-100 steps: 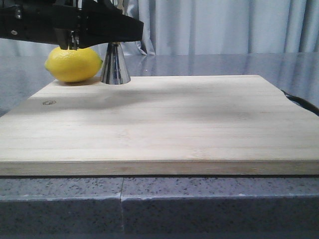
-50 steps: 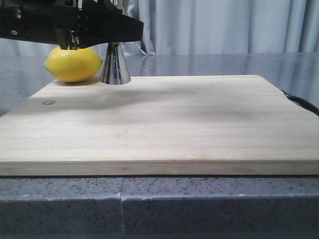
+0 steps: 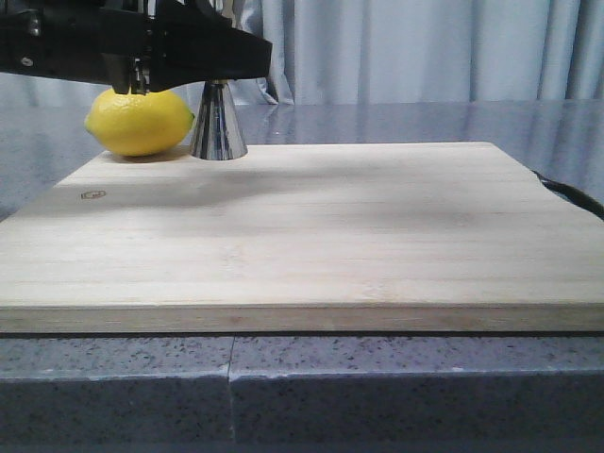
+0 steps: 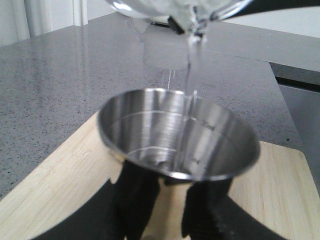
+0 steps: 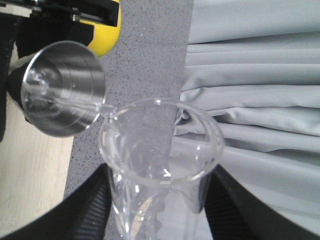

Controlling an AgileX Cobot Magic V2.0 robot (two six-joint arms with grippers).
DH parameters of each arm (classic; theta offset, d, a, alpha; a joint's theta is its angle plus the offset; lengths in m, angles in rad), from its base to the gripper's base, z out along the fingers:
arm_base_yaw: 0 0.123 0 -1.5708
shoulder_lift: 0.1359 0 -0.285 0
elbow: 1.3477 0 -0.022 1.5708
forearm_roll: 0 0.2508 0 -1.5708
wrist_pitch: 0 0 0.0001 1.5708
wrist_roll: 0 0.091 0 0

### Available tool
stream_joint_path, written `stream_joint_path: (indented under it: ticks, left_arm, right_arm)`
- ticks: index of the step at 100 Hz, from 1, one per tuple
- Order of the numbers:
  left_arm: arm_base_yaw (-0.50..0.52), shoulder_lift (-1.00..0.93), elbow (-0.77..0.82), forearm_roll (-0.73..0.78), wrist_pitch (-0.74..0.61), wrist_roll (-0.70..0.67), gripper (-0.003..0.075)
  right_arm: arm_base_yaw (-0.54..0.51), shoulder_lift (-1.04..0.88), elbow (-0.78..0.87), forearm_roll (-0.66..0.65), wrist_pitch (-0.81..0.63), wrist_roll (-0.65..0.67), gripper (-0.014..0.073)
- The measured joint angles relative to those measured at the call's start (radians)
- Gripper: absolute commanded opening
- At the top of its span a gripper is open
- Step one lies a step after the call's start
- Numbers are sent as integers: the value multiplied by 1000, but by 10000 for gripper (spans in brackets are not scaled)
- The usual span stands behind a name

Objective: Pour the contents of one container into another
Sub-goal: 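Tilt the beaker with the right gripper, pouring liquid into the jigger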

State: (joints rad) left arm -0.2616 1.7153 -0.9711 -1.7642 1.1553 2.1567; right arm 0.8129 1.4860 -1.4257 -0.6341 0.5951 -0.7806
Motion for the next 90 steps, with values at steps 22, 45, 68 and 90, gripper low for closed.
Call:
stream_joint_path:
  ticks: [22, 45, 68, 90]
  left_arm:
    - [0, 0, 0, 0, 0, 0, 220]
    - [0, 0, 0, 0, 0, 0, 220]
    - [0, 0, 0, 0, 0, 0, 220]
    - [0, 0, 0, 0, 0, 0, 220]
  right_arm:
    - [0, 0, 0, 0, 0, -44, 312]
    - [1, 0, 0, 0, -4, -85, 312]
    - [3, 0, 0, -25, -36, -92, 312]
    - [3, 0, 0, -62, -43, -94, 312]
